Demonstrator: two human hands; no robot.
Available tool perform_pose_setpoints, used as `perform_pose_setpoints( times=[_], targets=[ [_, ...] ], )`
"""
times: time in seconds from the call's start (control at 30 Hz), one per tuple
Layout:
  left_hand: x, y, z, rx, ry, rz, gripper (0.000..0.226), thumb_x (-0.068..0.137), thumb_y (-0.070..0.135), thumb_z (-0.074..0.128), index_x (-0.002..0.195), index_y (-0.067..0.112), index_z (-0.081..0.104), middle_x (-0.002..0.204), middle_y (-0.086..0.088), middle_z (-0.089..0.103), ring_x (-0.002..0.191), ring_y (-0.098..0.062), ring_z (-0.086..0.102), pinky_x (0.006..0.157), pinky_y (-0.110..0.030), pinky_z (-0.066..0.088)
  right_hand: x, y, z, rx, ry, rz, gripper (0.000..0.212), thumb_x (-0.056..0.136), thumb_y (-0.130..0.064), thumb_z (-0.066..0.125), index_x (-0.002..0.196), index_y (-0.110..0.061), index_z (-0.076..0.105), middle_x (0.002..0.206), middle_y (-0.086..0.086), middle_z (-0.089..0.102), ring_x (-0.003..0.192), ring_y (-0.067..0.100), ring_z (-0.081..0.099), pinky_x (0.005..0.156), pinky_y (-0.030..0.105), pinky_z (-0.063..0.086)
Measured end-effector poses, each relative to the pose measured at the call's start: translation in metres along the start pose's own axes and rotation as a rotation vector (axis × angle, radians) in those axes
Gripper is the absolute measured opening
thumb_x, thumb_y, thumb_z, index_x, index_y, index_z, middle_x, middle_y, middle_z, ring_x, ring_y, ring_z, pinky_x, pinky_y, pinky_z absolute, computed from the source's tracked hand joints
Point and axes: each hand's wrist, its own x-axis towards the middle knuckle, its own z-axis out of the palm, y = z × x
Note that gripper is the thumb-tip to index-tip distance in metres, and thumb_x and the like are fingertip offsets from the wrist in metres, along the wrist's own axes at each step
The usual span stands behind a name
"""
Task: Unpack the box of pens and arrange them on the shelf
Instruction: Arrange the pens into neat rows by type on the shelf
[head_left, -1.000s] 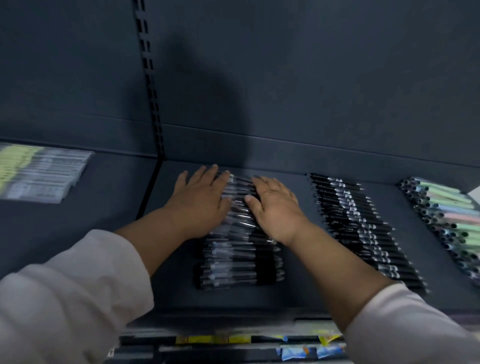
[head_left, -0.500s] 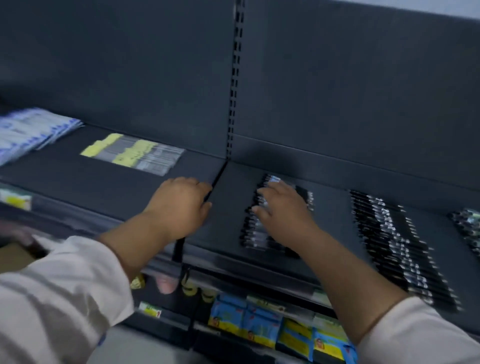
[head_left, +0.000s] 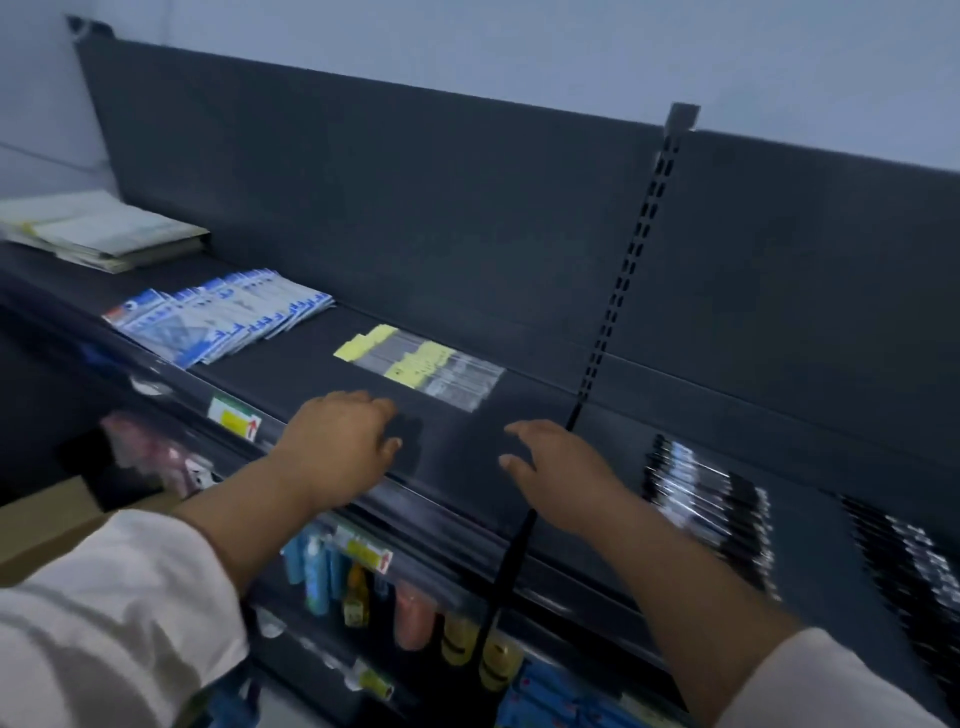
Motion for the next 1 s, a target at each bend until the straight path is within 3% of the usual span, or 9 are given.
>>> perform_pose_setpoints(
  times=[0.2,0.33,0.53,0.63,0.73,0.87,1.0],
  targets=[
    [0.038,-0.079,0.011,-0.059,-0.029,0.049,0.052,0.094,0.044,0.046,0.140,0.022,0.040,0.130,-0.003,0.050,0.121,-0.024,0.047,0.098,-0.036,0.042,0.076,-0.042,0.038,0.002,0.005,0.089,0.053,0.102,-0.039,0.036,0.150,-0.018,0.029,0.160,0.001,0.011,0.146,0.019,0.013,0.117,0.032,0.016],
    [0.067,-0.114,0.022,-0.087,-0.060,0.105,0.060,0.096,0.044,0.043,0.148,0.020,0.027,0.150,-0.002,0.033,0.135,-0.023,0.035,0.109,-0.035,0.034,0.119,-0.059,0.053,-0.014,0.016,0.185,0.056,0.102,-0.042,0.031,0.152,-0.018,0.021,0.161,0.001,0.002,0.148,0.022,0.006,0.118,0.036,0.013],
    [0.103,-0.143,0.047,-0.170,-0.029,0.245,0.061,0.094,0.042,0.048,0.147,0.015,0.031,0.150,-0.006,0.036,0.136,-0.022,0.033,0.111,-0.033,0.030,0.166,-0.062,0.069,-0.104,0.012,0.313,0.065,0.100,-0.053,0.025,0.154,-0.024,0.002,0.161,-0.003,-0.011,0.147,0.019,-0.012,0.120,0.038,0.000],
    [0.120,-0.150,0.060,-0.178,-0.052,0.276,0.064,0.095,0.044,0.045,0.149,0.015,0.026,0.155,-0.008,0.026,0.141,-0.024,0.025,0.114,-0.036,0.026,0.175,-0.056,0.079,-0.152,-0.079,0.341,0.068,0.098,-0.059,0.018,0.153,-0.027,-0.004,0.159,-0.006,-0.017,0.146,0.018,-0.019,0.119,0.039,-0.006],
    [0.137,-0.153,0.070,-0.186,-0.060,0.266,0.065,0.096,0.046,0.041,0.150,0.016,0.022,0.158,-0.010,0.017,0.145,-0.029,0.014,0.116,-0.042,0.022,0.175,-0.053,0.089,-0.127,-0.080,0.359,0.069,0.097,-0.060,0.019,0.153,-0.028,-0.003,0.159,-0.008,-0.018,0.145,0.017,-0.021,0.118,0.038,-0.007],
    [0.168,-0.152,0.080,-0.257,-0.054,0.169,0.068,0.095,0.049,0.039,0.151,0.018,0.016,0.160,-0.011,0.006,0.146,-0.033,0.007,0.116,-0.046,0.018,0.187,-0.052,0.087,-0.037,0.115,0.427,0.069,0.096,-0.059,0.025,0.153,-0.029,0.000,0.160,-0.005,-0.015,0.146,0.021,-0.018,0.119,0.038,-0.005],
    [0.204,-0.152,0.099,-0.334,-0.101,0.052,0.079,0.092,0.058,0.040,0.152,0.019,0.005,0.160,-0.012,-0.005,0.146,-0.033,0.005,0.116,-0.047,0.012,0.205,-0.038,0.088,-0.025,0.085,0.554,0.076,0.094,-0.064,0.021,0.153,-0.024,-0.004,0.160,0.003,-0.015,0.147,0.024,-0.012,0.120,0.040,-0.001]
  ],
)
